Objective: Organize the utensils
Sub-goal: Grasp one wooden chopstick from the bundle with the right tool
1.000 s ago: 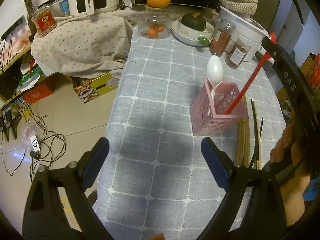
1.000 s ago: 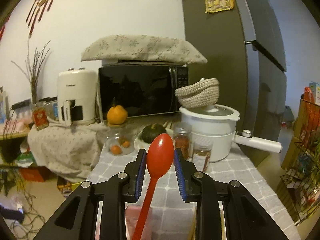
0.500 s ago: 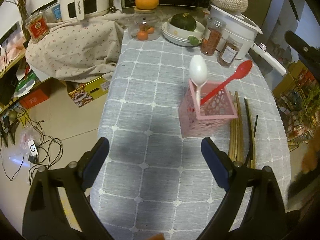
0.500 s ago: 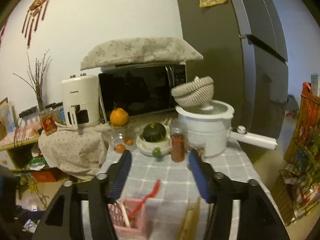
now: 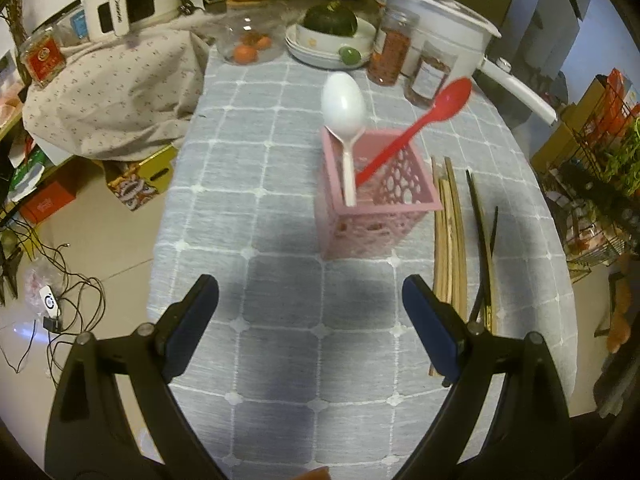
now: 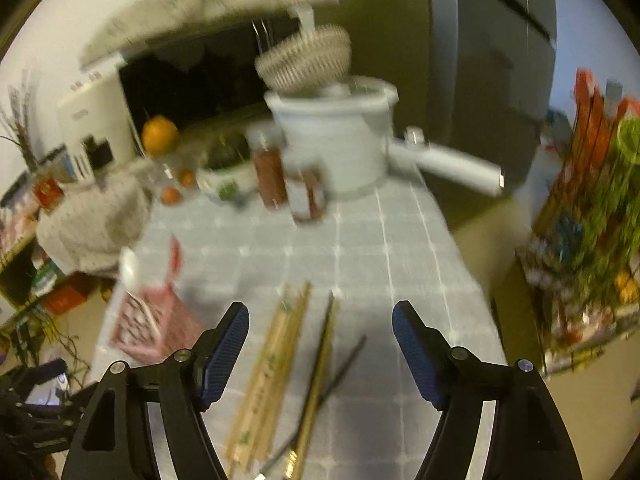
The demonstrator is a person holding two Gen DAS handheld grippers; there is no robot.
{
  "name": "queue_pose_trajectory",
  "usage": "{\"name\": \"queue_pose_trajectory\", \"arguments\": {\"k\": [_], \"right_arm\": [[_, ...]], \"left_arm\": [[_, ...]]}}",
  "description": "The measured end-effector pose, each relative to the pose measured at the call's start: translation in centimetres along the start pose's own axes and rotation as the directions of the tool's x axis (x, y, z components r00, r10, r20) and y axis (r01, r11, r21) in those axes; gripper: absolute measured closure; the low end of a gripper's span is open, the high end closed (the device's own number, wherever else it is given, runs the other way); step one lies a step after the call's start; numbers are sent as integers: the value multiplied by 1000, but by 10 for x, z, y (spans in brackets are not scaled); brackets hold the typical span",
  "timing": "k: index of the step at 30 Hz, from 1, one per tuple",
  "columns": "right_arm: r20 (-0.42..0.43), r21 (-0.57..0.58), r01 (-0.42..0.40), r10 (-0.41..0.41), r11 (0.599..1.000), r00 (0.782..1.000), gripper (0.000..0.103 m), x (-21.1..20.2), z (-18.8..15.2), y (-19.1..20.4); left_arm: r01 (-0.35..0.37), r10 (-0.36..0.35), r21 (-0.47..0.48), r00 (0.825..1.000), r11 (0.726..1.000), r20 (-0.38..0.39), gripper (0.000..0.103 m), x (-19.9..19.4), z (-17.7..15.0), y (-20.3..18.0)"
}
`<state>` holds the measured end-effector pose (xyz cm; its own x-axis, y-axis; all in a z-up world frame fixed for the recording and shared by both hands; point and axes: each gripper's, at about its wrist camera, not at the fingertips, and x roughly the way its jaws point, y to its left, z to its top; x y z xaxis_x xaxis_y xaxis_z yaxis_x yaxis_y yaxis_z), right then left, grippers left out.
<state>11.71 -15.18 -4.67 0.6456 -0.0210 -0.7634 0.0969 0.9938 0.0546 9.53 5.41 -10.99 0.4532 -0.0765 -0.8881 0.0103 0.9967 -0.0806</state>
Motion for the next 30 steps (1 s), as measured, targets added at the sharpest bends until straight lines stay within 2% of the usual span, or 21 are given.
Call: {"name": "queue_pose_trajectory", "arguments": {"k": [3,11,12,16,21,30], "right_arm": [[-94,14,51,-50,999,994,28,25,-7,-10],[-260,16,54,-48,998,964,28,82,-10,-23],[-286,32,43,-32,999,958,33,91,-11,-27],[-344,79,-25,51,997,938,69,113,-13,-30],[-382,136,-92,138,986,914,78,134,-17,-28],[-428,179,-60,133,982,894,84,156,-20,-30]], "left_arm": [[9,-9,11,1000,1000,-19,10,4,-1,-8],[17,-16,15,998,1000,-64,10,19,2,-18],[23,-22,12,998,1000,-66,10,20,4,-19],[39,-39,6,998,999,-47,10,20,6,-25],[79,-78,17,996,997,-43,10,22,9,-36],[103,-102,30,994,994,-40,10,22,10,-43]]}}
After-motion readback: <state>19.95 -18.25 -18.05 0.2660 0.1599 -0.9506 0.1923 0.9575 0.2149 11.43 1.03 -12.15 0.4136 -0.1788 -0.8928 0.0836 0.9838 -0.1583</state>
